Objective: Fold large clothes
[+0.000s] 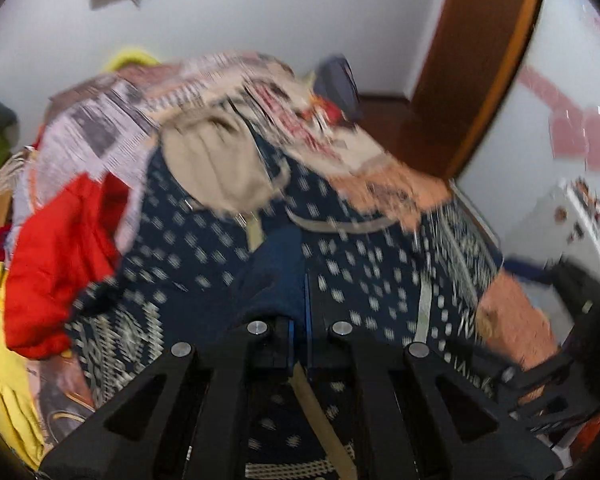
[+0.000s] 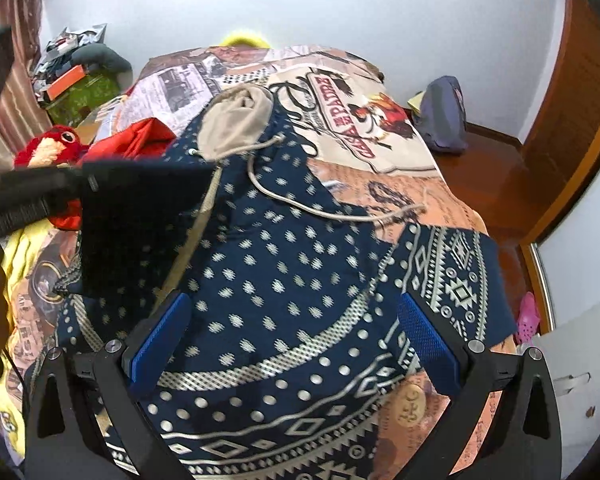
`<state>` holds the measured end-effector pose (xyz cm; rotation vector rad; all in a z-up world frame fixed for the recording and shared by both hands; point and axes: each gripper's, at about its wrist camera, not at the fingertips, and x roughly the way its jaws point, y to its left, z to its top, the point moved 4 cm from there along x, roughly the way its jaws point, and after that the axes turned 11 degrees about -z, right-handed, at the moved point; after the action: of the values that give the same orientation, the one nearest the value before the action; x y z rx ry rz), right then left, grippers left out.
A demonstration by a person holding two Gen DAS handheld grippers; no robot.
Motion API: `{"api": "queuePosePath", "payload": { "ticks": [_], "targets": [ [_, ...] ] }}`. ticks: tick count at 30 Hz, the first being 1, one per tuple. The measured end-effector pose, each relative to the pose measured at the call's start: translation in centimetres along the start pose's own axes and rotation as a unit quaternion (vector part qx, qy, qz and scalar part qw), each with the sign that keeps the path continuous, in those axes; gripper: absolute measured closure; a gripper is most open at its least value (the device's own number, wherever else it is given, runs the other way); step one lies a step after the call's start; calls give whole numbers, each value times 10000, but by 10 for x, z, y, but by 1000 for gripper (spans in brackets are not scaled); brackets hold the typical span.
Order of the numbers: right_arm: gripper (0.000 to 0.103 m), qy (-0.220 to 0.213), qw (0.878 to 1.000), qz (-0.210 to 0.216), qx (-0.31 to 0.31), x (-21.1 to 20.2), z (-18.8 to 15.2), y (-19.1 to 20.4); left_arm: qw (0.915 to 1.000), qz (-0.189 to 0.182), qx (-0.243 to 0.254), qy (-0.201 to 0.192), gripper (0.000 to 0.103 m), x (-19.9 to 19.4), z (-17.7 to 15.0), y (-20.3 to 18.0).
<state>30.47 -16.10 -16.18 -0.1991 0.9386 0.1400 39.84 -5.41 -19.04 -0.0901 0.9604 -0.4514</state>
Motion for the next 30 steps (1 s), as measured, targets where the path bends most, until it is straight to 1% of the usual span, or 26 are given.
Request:
{"api": "queuePosePath", "payload": {
  "ticks": [4, 6, 8, 11, 13, 15, 17, 21, 24, 27, 29, 30],
  "targets": [
    [0, 86, 10000, -34, 10, 2, -3, -3, 9978, -230, 73, 615, 99, 26, -26, -11],
    [0, 57, 10000, -69, 8, 1, -3, -4, 9956, -306, 105, 884, 93, 32, -38, -13],
    [0, 20, 9999, -115, -6, -2, -3, -4, 9932, -368, 155, 1096, 78, 35, -52, -16],
    [0, -49, 9999, -149, -36, -8, -1, -3, 9918, -351, 258, 1204, 63, 29, -66, -19],
    [0, -78, 9999, -124, -54, -12, 1, 1, 9917, -361, 257, 1207, 59, 19, -73, -17],
    [0, -100, 9998, -87, -113, -15, 3, 7, 9927, -339, 238, 1130, 56, 6, -79, -12],
    [0, -124, 9997, -62, -204, -15, 5, 15, 9944, -232, 195, 1014, 53, -8, -84, -4],
    [0, -132, 9984, -15, -550, -14, 7, 40, 9974, 169, 54, 699, 51, -41, -90, 23],
    [0, -59, 9969, 185, -758, -9, 7, 60, 9971, 543, -90, 519, 49, -62, -96, 50],
    [1, -34, 9938, 402, -1033, -3, 6, 84, 9957, 727, -310, 475, 47, -73, -104, 77],
    [2, -11, 9913, 421, -1248, 2, 5, 101, 9936, 887, -531, 454, 47, -80, -112, 100],
    [2, 6, 9896, 455, -1365, 5, 3, 111, 9929, 932, -584, 451, 47, -81, -115, 105]
  ]
}}
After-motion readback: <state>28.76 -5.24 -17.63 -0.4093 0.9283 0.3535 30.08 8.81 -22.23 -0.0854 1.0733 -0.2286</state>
